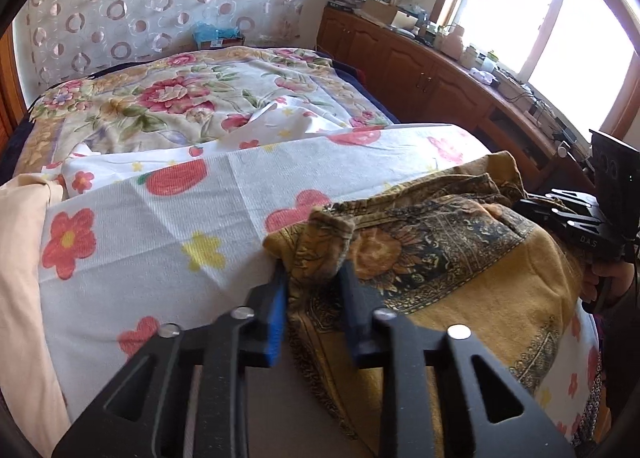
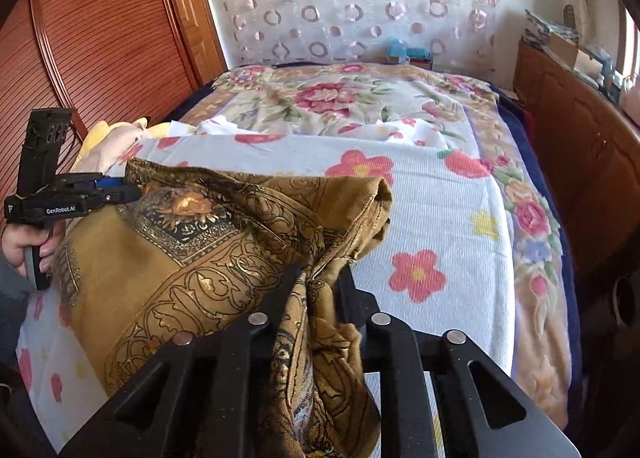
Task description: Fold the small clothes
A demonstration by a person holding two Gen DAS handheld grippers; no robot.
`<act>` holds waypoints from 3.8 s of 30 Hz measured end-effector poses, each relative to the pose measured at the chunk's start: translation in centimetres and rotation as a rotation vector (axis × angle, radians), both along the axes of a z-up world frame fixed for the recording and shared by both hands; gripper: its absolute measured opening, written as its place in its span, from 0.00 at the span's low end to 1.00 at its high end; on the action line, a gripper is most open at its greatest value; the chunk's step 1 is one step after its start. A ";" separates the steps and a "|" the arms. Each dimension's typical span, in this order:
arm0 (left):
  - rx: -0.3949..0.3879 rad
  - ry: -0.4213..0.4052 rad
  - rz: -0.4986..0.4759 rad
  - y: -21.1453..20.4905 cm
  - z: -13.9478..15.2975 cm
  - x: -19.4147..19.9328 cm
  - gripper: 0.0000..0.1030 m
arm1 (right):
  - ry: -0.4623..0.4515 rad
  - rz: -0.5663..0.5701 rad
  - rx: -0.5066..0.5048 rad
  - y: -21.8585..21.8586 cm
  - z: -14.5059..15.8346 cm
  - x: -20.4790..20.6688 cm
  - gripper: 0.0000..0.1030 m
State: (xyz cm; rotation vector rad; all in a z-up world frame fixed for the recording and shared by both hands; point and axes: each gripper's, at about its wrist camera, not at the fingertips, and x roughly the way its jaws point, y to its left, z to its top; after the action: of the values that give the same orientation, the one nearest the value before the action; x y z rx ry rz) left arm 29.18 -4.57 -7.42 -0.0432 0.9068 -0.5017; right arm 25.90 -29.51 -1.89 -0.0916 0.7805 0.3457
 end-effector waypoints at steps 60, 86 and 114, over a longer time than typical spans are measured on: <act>0.082 -0.246 0.704 24.0 1.8 -17.7 0.41 | -0.187 0.449 -0.100 32.3 3.9 9.3 0.42; 0.070 -0.412 0.409 8.6 8.1 -22.6 0.78 | -0.355 0.081 0.060 16.0 5.8 -18.7 0.70; 0.086 -0.472 0.380 3.7 10.6 -22.9 0.78 | -0.477 -0.177 0.094 15.6 5.7 -27.6 0.74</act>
State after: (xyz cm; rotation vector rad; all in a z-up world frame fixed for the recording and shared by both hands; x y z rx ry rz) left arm 6.32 -0.88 3.17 -0.0169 0.4391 -0.1058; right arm -1.67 -13.95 3.85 -0.0145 0.2966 0.1801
